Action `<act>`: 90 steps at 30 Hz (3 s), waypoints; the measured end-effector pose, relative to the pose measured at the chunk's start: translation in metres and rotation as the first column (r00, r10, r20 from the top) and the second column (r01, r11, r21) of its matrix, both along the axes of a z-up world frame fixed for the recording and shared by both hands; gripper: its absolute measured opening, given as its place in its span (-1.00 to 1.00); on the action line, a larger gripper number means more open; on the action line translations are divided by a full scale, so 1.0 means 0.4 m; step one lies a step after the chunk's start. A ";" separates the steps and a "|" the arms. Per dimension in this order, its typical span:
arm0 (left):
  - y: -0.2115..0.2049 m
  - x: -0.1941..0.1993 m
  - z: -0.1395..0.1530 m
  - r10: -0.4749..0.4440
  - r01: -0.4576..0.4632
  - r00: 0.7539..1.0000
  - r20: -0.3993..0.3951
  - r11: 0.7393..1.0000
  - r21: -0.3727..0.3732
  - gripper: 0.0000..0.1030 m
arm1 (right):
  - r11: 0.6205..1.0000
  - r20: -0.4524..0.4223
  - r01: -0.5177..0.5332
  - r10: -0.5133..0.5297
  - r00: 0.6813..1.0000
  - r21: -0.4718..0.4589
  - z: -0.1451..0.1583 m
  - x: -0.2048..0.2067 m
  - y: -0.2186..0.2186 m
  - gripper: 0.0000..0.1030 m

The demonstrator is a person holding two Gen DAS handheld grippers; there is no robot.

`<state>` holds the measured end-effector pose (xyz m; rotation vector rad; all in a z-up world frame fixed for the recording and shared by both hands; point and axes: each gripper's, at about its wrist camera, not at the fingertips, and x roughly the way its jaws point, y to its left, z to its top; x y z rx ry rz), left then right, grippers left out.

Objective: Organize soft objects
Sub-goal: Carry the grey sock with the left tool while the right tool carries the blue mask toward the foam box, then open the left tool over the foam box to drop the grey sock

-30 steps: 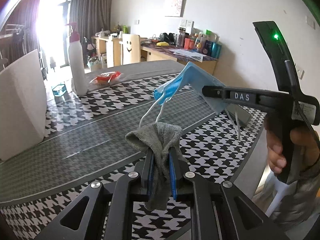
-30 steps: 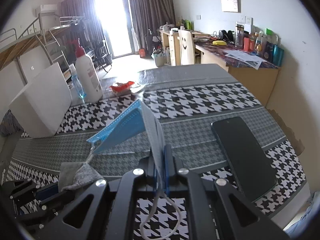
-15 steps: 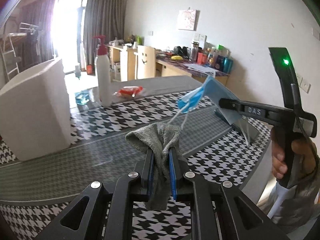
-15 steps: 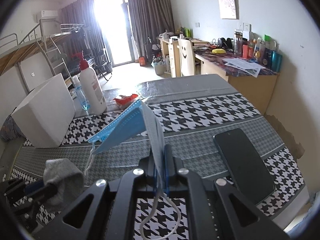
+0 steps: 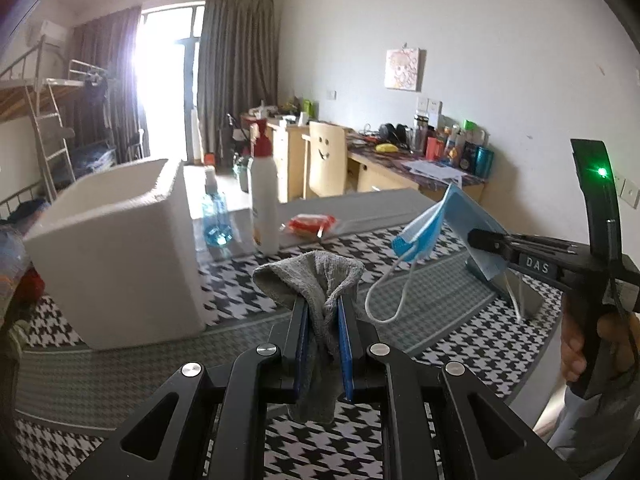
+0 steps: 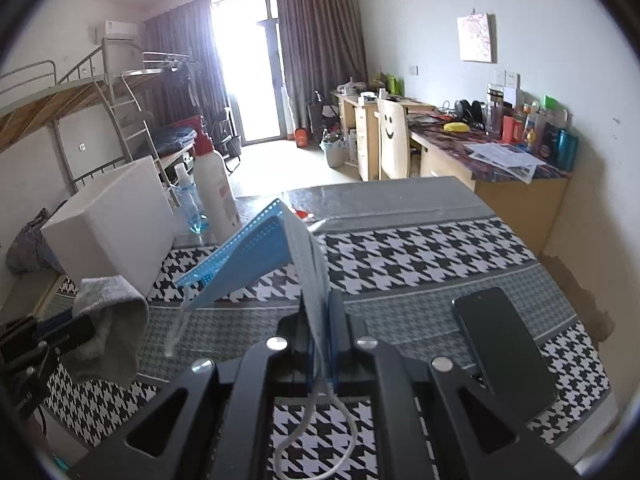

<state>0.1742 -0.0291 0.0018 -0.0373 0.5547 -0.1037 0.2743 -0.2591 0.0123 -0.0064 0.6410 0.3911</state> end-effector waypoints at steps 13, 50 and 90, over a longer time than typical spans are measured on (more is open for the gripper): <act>0.027 0.005 0.056 0.050 -0.053 0.996 0.068 0.998 0.043 -0.71 | 0.999 0.043 -0.053 0.053 0.998 0.009 0.036 0.002 0.037 -0.83; 0.147 0.060 0.193 0.165 -0.179 0.970 0.180 0.982 0.064 -0.71 | 0.982 0.126 -0.188 0.182 0.975 0.036 0.153 0.033 0.151 -0.83; 0.266 0.098 0.201 0.281 -0.291 0.948 0.150 0.955 0.054 -0.80 | 0.945 0.124 -0.327 0.322 0.939 0.025 0.201 0.078 0.320 -0.83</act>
